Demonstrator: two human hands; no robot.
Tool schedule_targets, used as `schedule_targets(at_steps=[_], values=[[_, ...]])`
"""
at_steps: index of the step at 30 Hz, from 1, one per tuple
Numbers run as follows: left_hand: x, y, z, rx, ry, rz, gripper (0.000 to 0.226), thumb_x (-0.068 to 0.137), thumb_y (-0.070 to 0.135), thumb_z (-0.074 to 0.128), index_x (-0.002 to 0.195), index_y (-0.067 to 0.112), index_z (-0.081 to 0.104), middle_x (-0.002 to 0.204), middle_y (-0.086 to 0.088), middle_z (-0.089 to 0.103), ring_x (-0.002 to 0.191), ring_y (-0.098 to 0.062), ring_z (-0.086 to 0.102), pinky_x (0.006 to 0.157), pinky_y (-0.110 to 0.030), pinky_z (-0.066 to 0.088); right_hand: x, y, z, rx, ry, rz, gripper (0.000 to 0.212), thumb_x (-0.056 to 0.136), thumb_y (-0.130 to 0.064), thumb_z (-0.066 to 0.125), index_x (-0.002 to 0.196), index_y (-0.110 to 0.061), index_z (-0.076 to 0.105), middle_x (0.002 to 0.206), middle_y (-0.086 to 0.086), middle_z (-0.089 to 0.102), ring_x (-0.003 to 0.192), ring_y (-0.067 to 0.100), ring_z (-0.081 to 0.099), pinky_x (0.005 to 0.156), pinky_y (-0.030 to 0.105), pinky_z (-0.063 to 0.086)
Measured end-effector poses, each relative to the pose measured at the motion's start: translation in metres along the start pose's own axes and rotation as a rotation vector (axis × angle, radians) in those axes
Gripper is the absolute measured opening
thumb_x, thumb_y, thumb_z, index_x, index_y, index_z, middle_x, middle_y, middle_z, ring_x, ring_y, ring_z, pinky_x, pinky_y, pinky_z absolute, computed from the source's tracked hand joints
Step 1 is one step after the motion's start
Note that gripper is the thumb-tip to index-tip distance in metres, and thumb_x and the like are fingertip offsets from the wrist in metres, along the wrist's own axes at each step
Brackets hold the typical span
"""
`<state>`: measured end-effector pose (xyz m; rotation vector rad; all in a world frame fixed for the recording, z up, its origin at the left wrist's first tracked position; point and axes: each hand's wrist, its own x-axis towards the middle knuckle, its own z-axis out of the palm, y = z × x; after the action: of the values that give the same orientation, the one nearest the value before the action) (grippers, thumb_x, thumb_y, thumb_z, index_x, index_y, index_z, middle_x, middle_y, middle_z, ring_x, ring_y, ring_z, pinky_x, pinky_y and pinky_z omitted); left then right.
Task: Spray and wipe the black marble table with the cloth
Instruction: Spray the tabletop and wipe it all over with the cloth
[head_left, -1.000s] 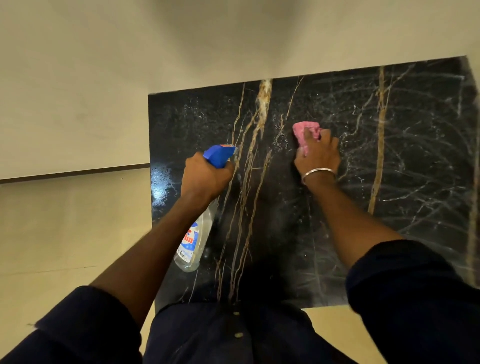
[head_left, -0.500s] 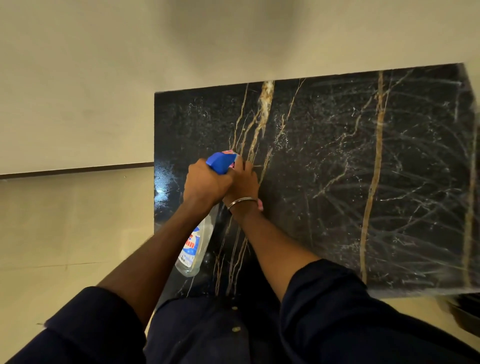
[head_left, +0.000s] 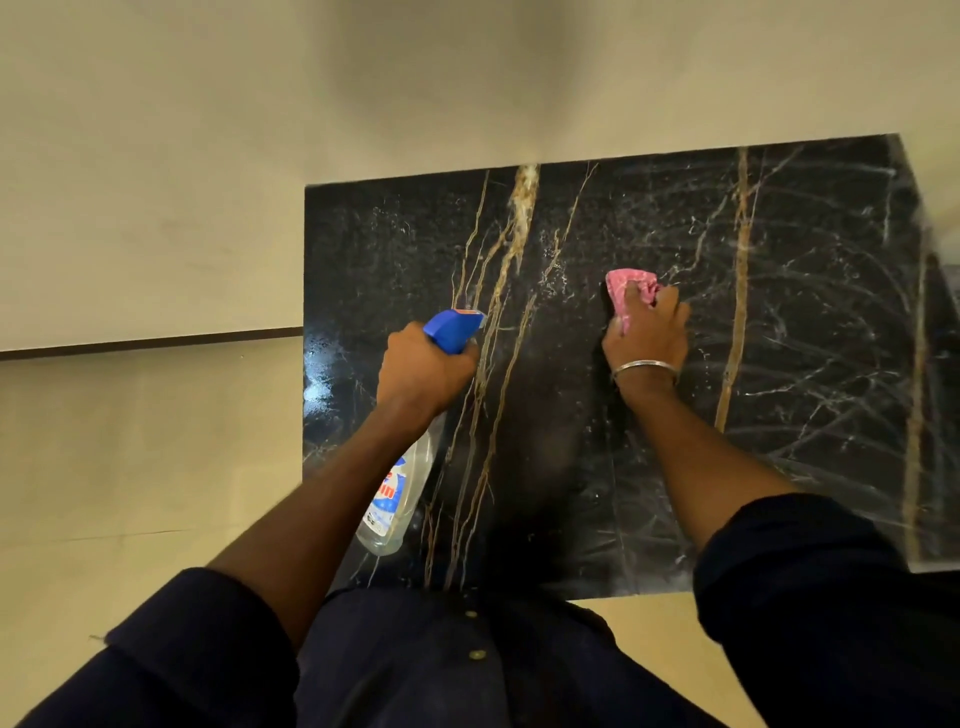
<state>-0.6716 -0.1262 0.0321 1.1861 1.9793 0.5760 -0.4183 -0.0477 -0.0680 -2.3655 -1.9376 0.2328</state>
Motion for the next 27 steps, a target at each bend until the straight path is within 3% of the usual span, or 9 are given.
schedule_targets(at_steps=[3, 7, 10, 13, 16, 21, 25, 27], values=[[-0.008, -0.003, 0.003, 0.015, -0.018, 0.013, 0.02, 0.085, 0.026, 0.067, 0.092, 0.009, 0.059, 0.065, 0.002, 0.053, 0.054, -0.007, 0.05, 0.052, -0.017, 0.038, -0.017, -0.033, 0.004, 0.043, 0.005, 0.017, 0.051, 0.085, -0.029, 0.056, 0.134, -0.019, 0.047, 0.127, 0.02, 0.044, 0.109, 0.037, 0.045, 0.083, 0.044, 0.048], [-0.017, -0.007, 0.003, 0.017, -0.014, 0.038, 0.016, 0.084, 0.024, 0.068, 0.087, 0.012, 0.058, 0.064, -0.001, 0.054, 0.053, -0.009, 0.05, 0.053, -0.02, 0.042, -0.058, -0.097, 0.018, 0.086, -0.034, -0.199, 0.049, 0.082, -0.028, 0.058, 0.13, -0.018, 0.051, 0.119, 0.016, 0.049, 0.096, 0.03, 0.05, 0.064, 0.037, 0.052], [-0.021, -0.009, 0.004, 0.029, 0.016, 0.045, 0.018, 0.081, 0.025, 0.068, 0.084, 0.011, 0.058, 0.061, -0.002, 0.052, 0.053, -0.013, 0.05, 0.054, -0.024, 0.044, -0.085, -0.126, 0.027, 0.136, -0.09, -0.356, 0.043, 0.082, -0.025, 0.057, 0.123, -0.014, 0.059, 0.117, 0.018, 0.054, 0.097, 0.033, 0.053, 0.066, 0.039, 0.052], [-0.027, -0.012, 0.005, 0.028, 0.011, 0.044, 0.018, 0.081, 0.025, 0.068, 0.087, 0.01, 0.059, 0.064, -0.003, 0.054, 0.054, -0.014, 0.051, 0.056, -0.026, 0.048, -0.089, -0.11, 0.023, 0.125, -0.078, -0.426, 0.041, 0.081, -0.029, 0.063, 0.119, -0.015, 0.061, 0.114, 0.016, 0.056, 0.094, 0.033, 0.054, 0.066, 0.04, 0.053], [-0.035, -0.016, 0.006, 0.013, -0.025, 0.055, 0.018, 0.084, 0.023, 0.068, 0.092, 0.009, 0.059, 0.068, -0.004, 0.056, 0.057, -0.013, 0.053, 0.059, -0.028, 0.05, -0.081, -0.066, 0.015, 0.034, -0.075, -0.344, 0.053, 0.081, -0.031, 0.059, 0.132, -0.021, 0.05, 0.118, 0.015, 0.049, 0.1, 0.032, 0.048, 0.07, 0.037, 0.048], [-0.051, -0.02, 0.012, 0.005, -0.04, 0.074, 0.021, 0.085, 0.022, 0.067, 0.097, 0.007, 0.058, 0.073, -0.007, 0.057, 0.06, -0.012, 0.054, 0.061, -0.025, 0.048, -0.06, 0.006, 0.005, 0.003, 0.015, -0.088, 0.053, 0.084, -0.032, 0.058, 0.135, -0.02, 0.048, 0.126, 0.018, 0.045, 0.111, 0.037, 0.045, 0.081, 0.044, 0.047], [-0.067, -0.027, 0.018, 0.01, -0.011, 0.053, 0.026, 0.083, 0.026, 0.068, 0.099, 0.007, 0.059, 0.073, -0.006, 0.058, 0.06, -0.012, 0.055, 0.059, -0.025, 0.048, -0.072, -0.008, 0.008, -0.003, 0.021, 0.036, 0.052, 0.087, -0.033, 0.056, 0.136, -0.022, 0.046, 0.135, 0.018, 0.041, 0.12, 0.038, 0.041, 0.086, 0.044, 0.048], [-0.076, -0.03, 0.021, 0.016, 0.0, 0.043, 0.027, 0.082, 0.028, 0.068, 0.098, 0.008, 0.059, 0.071, -0.004, 0.057, 0.058, -0.011, 0.054, 0.056, -0.022, 0.044, -0.093, -0.032, 0.012, 0.002, 0.016, -0.029, 0.05, 0.085, -0.032, 0.055, 0.133, -0.021, 0.046, 0.131, 0.017, 0.043, 0.112, 0.035, 0.045, 0.081, 0.042, 0.048]])
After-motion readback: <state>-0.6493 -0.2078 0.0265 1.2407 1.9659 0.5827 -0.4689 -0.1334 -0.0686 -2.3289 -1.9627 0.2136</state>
